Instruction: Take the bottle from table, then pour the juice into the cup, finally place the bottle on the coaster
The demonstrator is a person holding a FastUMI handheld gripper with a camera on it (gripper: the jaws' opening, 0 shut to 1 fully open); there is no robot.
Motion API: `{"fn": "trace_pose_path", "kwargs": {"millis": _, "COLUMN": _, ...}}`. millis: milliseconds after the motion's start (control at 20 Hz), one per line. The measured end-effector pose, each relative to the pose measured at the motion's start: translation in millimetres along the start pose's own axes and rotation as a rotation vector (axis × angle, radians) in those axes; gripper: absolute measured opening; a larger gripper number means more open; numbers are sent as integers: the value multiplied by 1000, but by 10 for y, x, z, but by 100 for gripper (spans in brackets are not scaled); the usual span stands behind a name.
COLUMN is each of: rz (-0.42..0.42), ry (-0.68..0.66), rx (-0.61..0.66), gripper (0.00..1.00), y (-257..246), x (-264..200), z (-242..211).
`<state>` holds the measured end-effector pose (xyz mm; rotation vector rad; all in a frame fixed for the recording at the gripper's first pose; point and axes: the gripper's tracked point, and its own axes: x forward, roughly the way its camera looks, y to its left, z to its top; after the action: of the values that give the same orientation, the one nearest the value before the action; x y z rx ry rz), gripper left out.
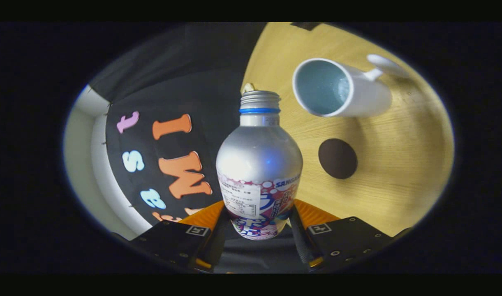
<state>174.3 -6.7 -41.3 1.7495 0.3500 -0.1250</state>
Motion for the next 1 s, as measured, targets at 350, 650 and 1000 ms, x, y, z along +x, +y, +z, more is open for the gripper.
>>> {"fn": "trace_pose_path", "kwargs": {"millis": 350, "rz": -79, "ry": -39, "rx": -554, "gripper": 72, "y": -164, "x": 142, "z": 46}}
{"fn": "trace_pose_path", "kwargs": {"millis": 650, "rz": -139, "ry": -154, "rx": -907, "gripper": 72, "y": -143, "x": 48, "z": 359}}
{"fn": "trace_pose_path", "kwargs": {"millis": 1000, "rz": -212, "ry": -211, "rx": -1162, "gripper": 73, "y": -232, "x": 101, "z": 508}}
